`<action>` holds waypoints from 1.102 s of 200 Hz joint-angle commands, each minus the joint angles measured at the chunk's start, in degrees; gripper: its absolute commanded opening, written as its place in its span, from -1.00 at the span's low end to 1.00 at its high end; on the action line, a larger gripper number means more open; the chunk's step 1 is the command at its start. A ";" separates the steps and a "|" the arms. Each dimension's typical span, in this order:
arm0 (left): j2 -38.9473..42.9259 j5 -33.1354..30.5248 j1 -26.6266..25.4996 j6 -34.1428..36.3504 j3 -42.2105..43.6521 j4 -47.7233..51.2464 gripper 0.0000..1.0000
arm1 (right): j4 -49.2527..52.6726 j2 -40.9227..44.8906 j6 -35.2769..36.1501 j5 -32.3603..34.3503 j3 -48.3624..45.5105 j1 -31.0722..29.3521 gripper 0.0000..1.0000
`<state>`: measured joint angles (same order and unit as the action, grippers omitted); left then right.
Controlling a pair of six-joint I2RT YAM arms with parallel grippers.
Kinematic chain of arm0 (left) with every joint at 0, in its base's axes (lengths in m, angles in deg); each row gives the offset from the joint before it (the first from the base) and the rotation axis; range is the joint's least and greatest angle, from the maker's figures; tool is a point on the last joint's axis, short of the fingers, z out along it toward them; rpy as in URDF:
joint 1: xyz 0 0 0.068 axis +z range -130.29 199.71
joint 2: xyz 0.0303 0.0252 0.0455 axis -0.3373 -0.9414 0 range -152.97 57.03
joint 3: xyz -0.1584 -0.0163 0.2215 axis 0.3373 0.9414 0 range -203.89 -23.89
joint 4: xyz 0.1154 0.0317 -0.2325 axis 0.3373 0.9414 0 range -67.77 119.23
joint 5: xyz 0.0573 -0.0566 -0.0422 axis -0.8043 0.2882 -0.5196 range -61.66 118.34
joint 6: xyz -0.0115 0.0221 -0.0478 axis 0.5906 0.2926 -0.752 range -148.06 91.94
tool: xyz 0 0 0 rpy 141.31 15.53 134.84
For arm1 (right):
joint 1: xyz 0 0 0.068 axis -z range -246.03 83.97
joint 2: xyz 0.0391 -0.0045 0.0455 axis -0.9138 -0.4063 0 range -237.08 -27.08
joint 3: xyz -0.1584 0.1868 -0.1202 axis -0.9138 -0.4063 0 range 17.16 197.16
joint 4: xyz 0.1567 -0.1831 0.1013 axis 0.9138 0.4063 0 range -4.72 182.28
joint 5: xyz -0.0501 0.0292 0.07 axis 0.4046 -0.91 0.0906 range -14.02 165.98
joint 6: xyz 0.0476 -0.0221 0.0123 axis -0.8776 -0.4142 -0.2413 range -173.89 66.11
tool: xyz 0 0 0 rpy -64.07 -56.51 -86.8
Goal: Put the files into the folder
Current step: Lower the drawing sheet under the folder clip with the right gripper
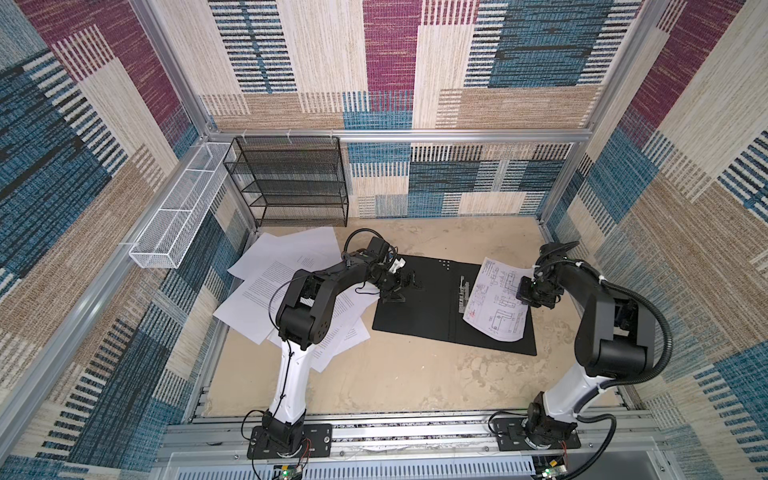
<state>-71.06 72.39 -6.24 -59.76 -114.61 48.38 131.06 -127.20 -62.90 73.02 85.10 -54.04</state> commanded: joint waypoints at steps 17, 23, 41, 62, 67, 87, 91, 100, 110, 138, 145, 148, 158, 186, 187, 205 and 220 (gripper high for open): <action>-3.82 -23.80 0.47 1.65 1.15 18.54 0.97 | 0.43 -3.41 2.72 11.48 2.03 -1.77 -1.00; -3.78 -23.68 0.46 1.61 1.08 18.54 0.97 | -0.09 -3.42 3.11 10.06 1.82 -2.11 -1.00; -3.72 -23.60 0.45 1.67 0.89 18.52 0.97 | -1.95 -2.70 4.94 12.70 0.79 -5.05 -1.00; -3.79 -23.37 0.45 1.57 0.65 18.58 0.97 | -4.12 -1.71 7.08 10.49 -0.55 -6.99 -1.00; -3.83 -23.35 0.35 1.60 0.63 18.56 0.97 | -4.71 -1.47 7.38 9.74 -0.93 -7.22 -1.00; -3.75 -23.38 0.36 1.61 0.63 18.49 0.96 | -5.78 -0.79 8.56 10.49 -1.64 -8.38 -1.00; -3.74 -23.36 0.34 1.57 0.63 18.53 0.96 | -5.67 -0.76 8.77 10.77 -1.66 -8.38 -1.00; -3.58 -23.48 0.29 1.56 0.70 18.52 0.96 | -5.13 -1.00 8.88 12.83 -1.67 -8.47 -1.00; -3.42 -23.73 0.35 1.72 0.68 18.55 0.97 | -4.36 -0.97 8.59 14.89 -1.50 -8.47 -1.00; -3.74 -23.85 0.29 1.69 0.83 18.52 0.97 | -4.94 1.72 9.42 15.83 -3.07 -8.47 -1.00; -3.83 -23.84 0.30 1.71 0.81 18.55 0.96 | -5.34 2.53 9.92 16.97 -3.92 -8.47 -1.00; -3.76 -23.84 0.36 1.66 0.81 18.55 0.96 | -5.66 2.91 10.09 17.14 -4.26 -8.47 -1.00; -3.76 -23.83 0.33 1.71 0.65 18.52 0.96 | -6.74 4.47 10.58 16.66 -5.29 -8.39 -1.00; -3.78 -23.43 0.20 1.64 0.63 18.55 0.95 | -10.91 9.54 14.85 13.61 -8.75 -8.39 -1.00; -3.76 -23.41 0.20 1.60 0.59 18.57 0.95 | -11.03 9.74 15.01 13.52 -8.90 -8.39 -1.00; -3.80 -23.06 0.07 1.41 0.45 18.50 0.95 | -14.52 13.92 18.62 10.00 -12.38 -8.40 -1.00; -3.73 -23.02 -0.04 1.53 0.20 18.51 0.96 | -16.64 16.03 21.23 8.35 -14.81 -8.44 -1.00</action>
<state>-71.58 72.68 -6.24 -59.35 -115.79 49.71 120.41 -113.86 -47.52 85.39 72.99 -62.32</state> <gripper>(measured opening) 0.976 0.049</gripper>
